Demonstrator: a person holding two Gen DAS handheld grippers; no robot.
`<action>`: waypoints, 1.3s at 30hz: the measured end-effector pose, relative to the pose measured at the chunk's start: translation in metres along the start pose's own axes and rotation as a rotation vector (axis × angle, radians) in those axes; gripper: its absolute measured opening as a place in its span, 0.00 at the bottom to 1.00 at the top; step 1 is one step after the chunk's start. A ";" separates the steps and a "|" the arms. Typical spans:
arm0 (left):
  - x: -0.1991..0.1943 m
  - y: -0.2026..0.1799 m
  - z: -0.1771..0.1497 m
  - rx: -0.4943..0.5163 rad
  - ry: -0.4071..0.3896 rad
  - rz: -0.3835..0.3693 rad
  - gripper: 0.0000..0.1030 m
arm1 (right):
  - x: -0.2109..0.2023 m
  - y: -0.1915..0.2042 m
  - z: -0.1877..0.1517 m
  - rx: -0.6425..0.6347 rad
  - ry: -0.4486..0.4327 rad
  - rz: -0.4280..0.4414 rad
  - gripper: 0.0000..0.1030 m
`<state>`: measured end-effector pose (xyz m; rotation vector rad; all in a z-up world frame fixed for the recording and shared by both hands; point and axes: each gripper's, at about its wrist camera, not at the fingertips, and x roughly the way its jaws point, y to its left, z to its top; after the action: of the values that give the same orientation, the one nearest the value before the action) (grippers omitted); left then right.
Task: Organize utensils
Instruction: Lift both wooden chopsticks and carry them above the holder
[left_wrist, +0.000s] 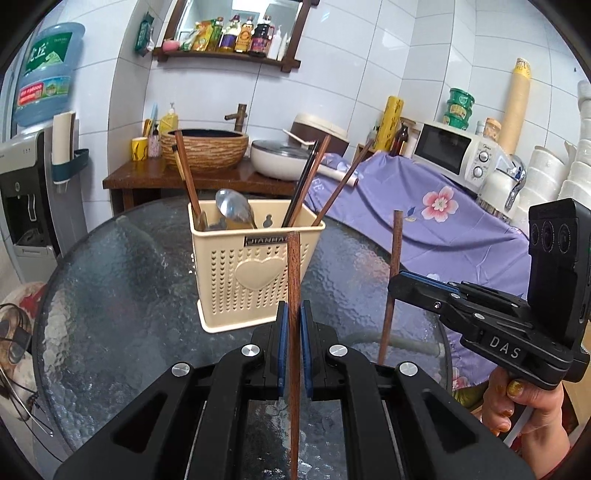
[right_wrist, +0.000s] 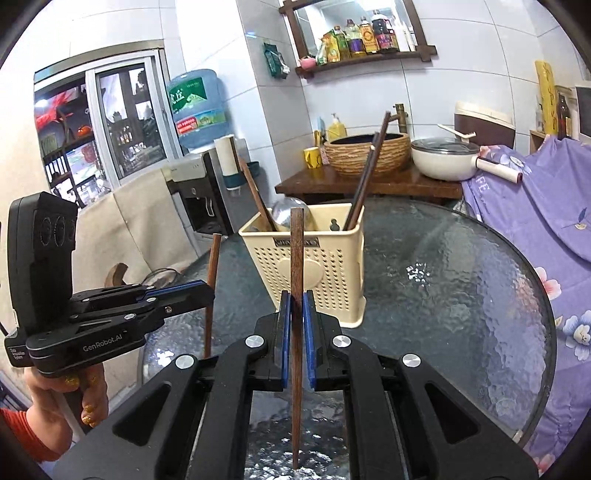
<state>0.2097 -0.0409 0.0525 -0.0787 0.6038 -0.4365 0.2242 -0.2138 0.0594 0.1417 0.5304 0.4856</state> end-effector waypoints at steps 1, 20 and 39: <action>-0.002 0.001 0.001 0.000 -0.007 -0.001 0.06 | -0.001 0.001 0.001 -0.002 -0.006 0.002 0.07; -0.024 -0.005 0.033 0.024 -0.092 -0.006 0.06 | -0.015 0.018 0.043 -0.079 -0.073 0.009 0.07; -0.055 -0.005 0.147 0.057 -0.213 0.032 0.06 | -0.037 0.028 0.155 -0.084 -0.153 0.036 0.07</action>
<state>0.2505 -0.0305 0.2041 -0.0601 0.3824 -0.4076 0.2647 -0.2081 0.2159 0.1075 0.3580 0.5267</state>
